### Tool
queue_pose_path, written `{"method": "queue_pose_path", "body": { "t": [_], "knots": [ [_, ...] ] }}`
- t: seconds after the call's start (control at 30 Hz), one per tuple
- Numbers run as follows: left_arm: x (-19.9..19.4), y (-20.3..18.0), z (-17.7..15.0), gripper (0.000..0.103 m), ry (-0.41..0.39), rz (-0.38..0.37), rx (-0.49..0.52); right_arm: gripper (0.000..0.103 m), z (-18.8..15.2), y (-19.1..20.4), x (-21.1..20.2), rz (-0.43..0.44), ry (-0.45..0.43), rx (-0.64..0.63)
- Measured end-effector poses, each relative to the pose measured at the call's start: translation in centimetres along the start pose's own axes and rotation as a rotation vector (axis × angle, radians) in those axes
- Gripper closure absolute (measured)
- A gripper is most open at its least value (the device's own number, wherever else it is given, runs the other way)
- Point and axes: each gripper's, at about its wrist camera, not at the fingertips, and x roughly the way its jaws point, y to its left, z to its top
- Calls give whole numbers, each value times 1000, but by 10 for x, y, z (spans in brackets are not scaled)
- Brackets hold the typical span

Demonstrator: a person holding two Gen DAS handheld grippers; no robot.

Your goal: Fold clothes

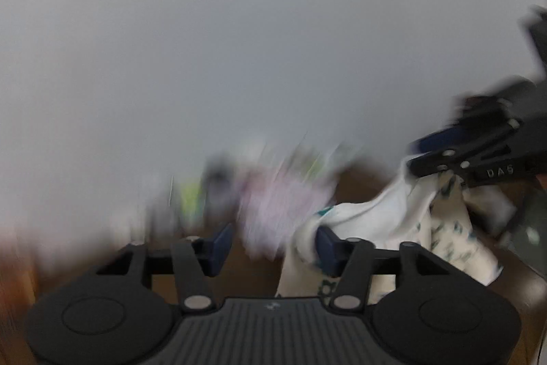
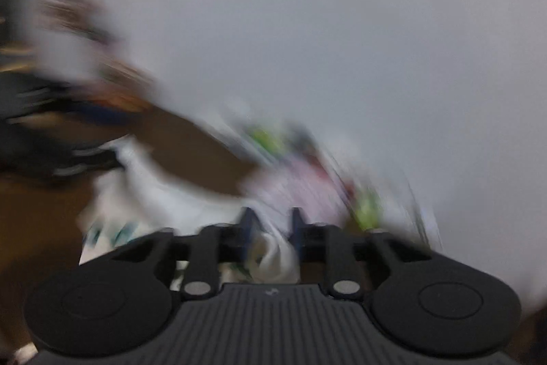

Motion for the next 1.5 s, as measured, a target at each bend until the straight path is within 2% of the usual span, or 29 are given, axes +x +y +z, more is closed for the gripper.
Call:
{"method": "queue_pose_path", "body": {
  "t": [0.07,0.1,0.13,0.2,0.27,0.33,0.37,0.43,0.53,0.57,0.6,0.63,0.7,0.77,0.87,0.9,0.93,0.97,1.0,1.07,1.13,1.17,1.2,1.23,1.27,1.3,1.33,1.4,1.5],
  "knots": [
    [26,9,-27,55,98,-93,-79,66,-28,-8,37,4,56,8],
    [27,9,-43,53,116,-134,-75,57,-41,-9,41,27,60,16],
    [21,5,-58,50,116,-137,-58,52,-55,-12,38,46,48,32],
    [1,-3,-92,30,98,-157,-39,48,-85,-11,26,96,10,42],
    [-24,-12,-129,14,69,-188,-30,44,-111,5,23,204,-1,24],
    [-35,-36,-160,14,83,-207,-13,41,-129,30,36,268,36,-33],
    [-37,-50,-175,14,99,-199,6,41,-135,43,47,250,43,-64],
    [-24,-82,-196,15,122,-134,52,43,-144,62,68,180,29,-145],
    [-10,-109,-217,28,163,-59,121,46,-137,61,91,99,-33,-167],
    [-10,-109,-222,45,168,-60,129,47,-132,52,98,93,-27,-149],
    [-9,-109,-227,72,177,-64,134,60,-129,44,109,92,-5,-117],
    [-7,-107,-232,83,198,-75,125,79,-131,38,116,103,23,-87],
    [-6,-95,-235,88,211,-78,109,101,-139,28,125,114,75,-44],
    [-12,-81,-235,90,208,-38,127,102,-152,21,119,101,80,1],
    [-8,-48,-224,91,167,155,181,102,-179,19,87,64,108,34],
    [-3,-35,-219,86,137,240,195,102,-192,22,71,56,113,37],
    [0,-23,-215,81,118,293,185,102,-207,27,54,37,120,36],
    [4,-11,-210,67,99,345,175,102,-223,32,35,22,134,37],
    [7,1,-205,64,84,394,158,102,-238,37,16,15,150,49],
    [-6,7,-197,66,44,431,105,102,-271,43,-28,15,208,105],
    [-28,0,-194,54,-10,422,117,102,-296,41,-64,75,279,182],
    [-39,-5,-194,43,-34,408,121,101,-306,37,-82,111,285,220],
    [-52,-13,-198,33,-45,364,119,97,-310,32,-100,127,252,247],
    [-63,-21,-202,29,-52,310,118,89,-312,25,-119,134,206,269],
    [-72,-30,-210,26,-44,217,120,82,-309,19,-132,132,151,279],
    [-79,-40,-219,26,-23,103,133,62,-304,13,-144,125,92,283],
    [-83,-51,-230,26,-3,16,149,52,-297,9,-146,120,46,268],
    [-89,-68,-250,26,32,-117,164,51,-280,5,-136,100,-16,215],
    [-93,-75,-277,26,98,-263,87,52,-256,4,-85,42,10,150]
  ]
}}
